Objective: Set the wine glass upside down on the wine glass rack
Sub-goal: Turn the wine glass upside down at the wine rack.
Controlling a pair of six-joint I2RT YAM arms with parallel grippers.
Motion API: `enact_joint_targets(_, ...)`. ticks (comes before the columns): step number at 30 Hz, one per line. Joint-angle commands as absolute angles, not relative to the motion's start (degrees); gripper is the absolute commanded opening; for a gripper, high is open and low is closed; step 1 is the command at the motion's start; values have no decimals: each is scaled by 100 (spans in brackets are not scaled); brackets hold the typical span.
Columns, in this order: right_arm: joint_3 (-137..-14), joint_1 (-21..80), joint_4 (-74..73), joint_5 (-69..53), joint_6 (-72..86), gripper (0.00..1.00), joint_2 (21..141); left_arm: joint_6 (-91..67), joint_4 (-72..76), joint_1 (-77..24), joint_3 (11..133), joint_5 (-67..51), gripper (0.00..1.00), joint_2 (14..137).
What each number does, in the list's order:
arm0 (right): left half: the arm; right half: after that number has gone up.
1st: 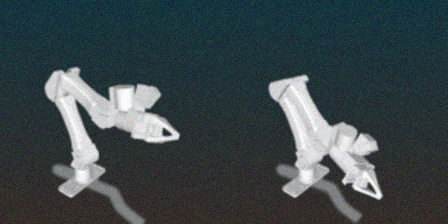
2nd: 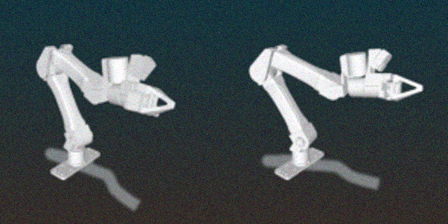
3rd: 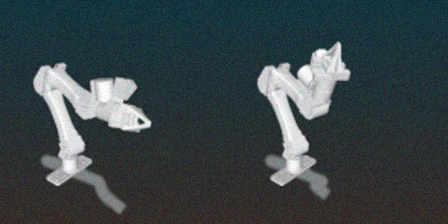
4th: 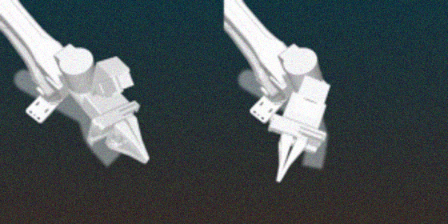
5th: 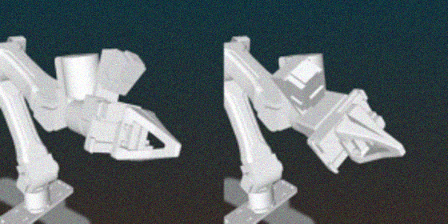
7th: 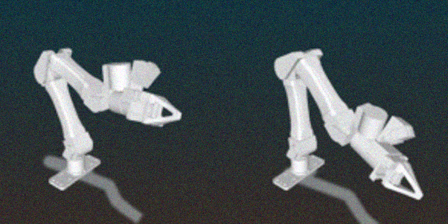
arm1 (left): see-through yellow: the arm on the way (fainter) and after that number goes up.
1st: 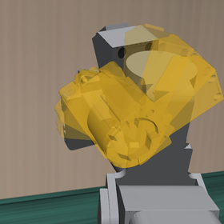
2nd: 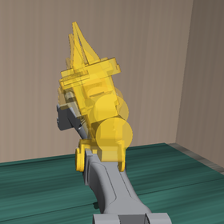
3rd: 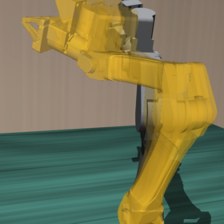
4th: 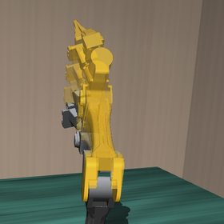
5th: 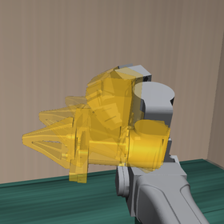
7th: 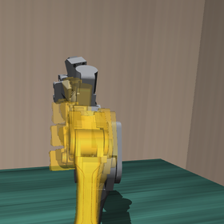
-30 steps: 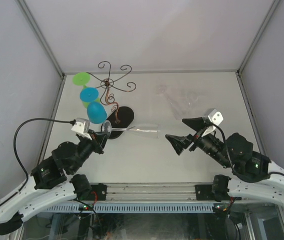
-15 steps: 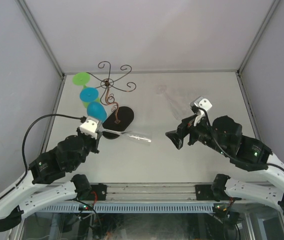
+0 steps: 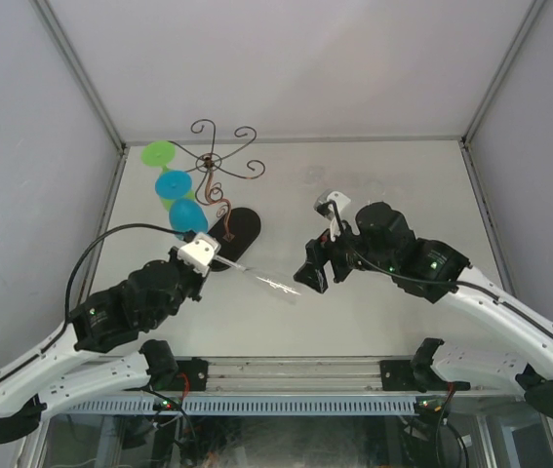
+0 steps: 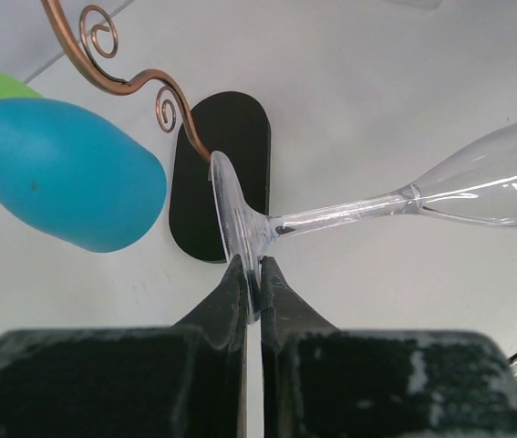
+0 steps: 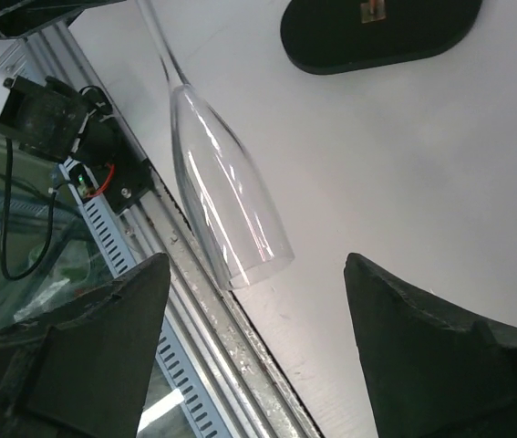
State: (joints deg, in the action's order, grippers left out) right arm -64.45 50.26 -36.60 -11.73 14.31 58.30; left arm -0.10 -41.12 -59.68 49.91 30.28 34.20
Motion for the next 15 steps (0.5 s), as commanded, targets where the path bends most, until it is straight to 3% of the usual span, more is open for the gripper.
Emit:
enact_joint_targets(1,-6718,5017,-3166,-1671,1460,75,5967,472,-3711,-6052,5280,2948,0,3660)
enact_joint_targets(6,-6769,5069,-2898,-1956,1405,71,6283,656,-3577,-6070,5203,2636,0,3798)
enact_joint_targets(15,-6992,5408,-2386,-2406,1232,55,7161,811,-3455,-6080,5042,2149,0,3706)
